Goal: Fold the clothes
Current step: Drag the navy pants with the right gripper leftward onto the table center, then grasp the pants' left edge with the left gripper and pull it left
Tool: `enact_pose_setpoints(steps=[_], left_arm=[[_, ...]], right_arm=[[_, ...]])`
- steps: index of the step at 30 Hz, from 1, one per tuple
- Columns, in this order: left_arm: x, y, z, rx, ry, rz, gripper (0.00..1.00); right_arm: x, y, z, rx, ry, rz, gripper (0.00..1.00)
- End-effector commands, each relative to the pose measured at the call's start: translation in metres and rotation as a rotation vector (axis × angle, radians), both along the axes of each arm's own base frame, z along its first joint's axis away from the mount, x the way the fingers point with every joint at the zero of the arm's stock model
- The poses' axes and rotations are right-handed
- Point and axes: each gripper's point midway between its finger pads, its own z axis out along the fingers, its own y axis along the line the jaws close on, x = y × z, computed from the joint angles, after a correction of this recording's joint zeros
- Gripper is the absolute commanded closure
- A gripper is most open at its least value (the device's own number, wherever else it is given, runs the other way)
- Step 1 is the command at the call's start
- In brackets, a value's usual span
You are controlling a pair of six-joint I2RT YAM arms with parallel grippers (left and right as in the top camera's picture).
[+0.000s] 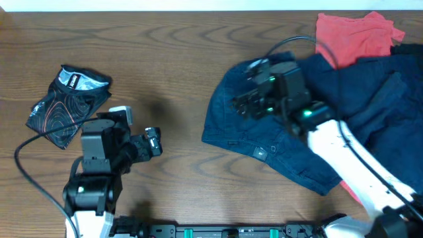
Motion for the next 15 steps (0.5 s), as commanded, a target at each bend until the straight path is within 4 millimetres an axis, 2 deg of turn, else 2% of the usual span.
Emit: enact_pose_setpoints(steps=[1,3,6,12,15], left_arm=[[0.007,-0.023,-0.002,-0.140,0.052,-0.048,0.02],[0.012,-0.034,-0.013,-0.190,0.108,-0.061,0.02],[0.017,-0.049,-0.030,-0.252,0.195,-0.067,0.02],[0.024,-0.082,-0.075,-0.332,0.385,-0.043,0.02],[0.029,-0.102,-0.098,-0.348,0.450,-0.043,0.02]], right_arm=[[0.014,-0.057,0.033,-0.004,-0.073,-0.201,0.01],[0.012,-0.085,0.037,-0.006,-0.060,-0.272,0.01],[0.001,-0.116,0.033,-0.026,-0.006,-0.346,0.01],[-0.020,-0.157,0.013,-0.077,0.117,-0.453,0.01],[-0.027,-0.170,0.008,-0.091,0.152,-0.491,0.01]])
